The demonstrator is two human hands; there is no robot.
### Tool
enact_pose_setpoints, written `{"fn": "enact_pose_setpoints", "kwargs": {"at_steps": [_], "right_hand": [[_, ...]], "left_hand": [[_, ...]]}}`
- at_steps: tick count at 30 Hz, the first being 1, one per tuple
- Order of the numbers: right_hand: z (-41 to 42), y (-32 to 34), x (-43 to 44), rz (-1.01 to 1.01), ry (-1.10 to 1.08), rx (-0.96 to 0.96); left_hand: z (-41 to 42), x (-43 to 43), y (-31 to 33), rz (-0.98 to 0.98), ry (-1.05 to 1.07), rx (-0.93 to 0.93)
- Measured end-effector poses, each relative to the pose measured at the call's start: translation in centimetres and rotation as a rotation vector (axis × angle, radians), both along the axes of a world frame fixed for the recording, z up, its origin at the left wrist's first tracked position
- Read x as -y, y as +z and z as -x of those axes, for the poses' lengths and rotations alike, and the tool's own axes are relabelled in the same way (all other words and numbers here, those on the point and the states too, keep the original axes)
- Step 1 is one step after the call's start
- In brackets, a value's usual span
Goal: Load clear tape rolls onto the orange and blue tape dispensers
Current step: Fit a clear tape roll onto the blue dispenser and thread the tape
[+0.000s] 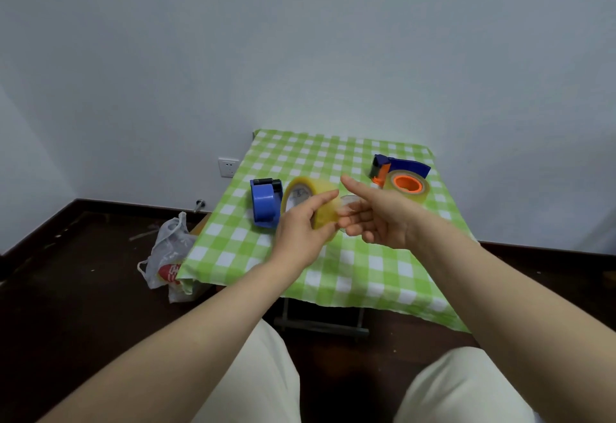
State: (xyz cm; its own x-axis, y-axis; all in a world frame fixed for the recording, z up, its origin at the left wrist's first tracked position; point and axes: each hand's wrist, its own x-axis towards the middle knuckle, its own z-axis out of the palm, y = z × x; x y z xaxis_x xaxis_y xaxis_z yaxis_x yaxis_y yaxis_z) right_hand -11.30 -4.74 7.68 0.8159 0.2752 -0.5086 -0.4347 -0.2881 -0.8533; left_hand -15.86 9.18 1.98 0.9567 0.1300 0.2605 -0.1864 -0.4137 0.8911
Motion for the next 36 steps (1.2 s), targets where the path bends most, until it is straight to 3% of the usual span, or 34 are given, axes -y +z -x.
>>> {"fn": "enact_pose_setpoints", "kwargs": {"at_steps": [4, 9, 13, 20, 23, 26, 29, 32, 36], "right_hand": [[-0.2, -0.6, -0.2, -0.086, 0.004, 0.04], [-0.4, -1.2, -0.9, 0.029, -0.076, 0.157], [-1.0, -1.6, -1.6, -0.039, -0.136, 0.144], [-2.5, -1.0, -3.1, -0.156, -0.213, 0.162], [-4.0, -0.3, -3.8, -0.153, -0.242, 0.231], [-5.6, 0.0, -4.2, -0.157, -0.243, 0.245], [-7.2, -0.3, -4.8, -0.196, -0.247, 0.22], [-8.7, -0.8, -5.9, -0.163, -0.249, 0.203], [-10.0, -1.3, -7.6, -0.131, -0.248, 0.195]], "left_hand": [[0.5, 0.0, -0.1, -0.064, 0.025, 0.035], [0.3, 0.1, -0.5, -0.064, 0.016, 0.002], [-0.9, 0.1, -0.7, -0.019, 0.074, -0.045], [-2.8, -1.3, 1.0, -0.201, 0.057, -0.07], [-3.1, -3.1, 1.1, -0.084, 0.023, -0.065], [-4.2, -6.2, -0.6, 0.031, 0.269, -0.098], [-6.0, -8.8, -2.7, 0.08, 0.483, -0.264], [-7.9, -10.0, -3.8, 0.102, 0.474, -0.404], [-9.7, -10.2, -4.4, 0.22, 0.409, -0.43]]}}
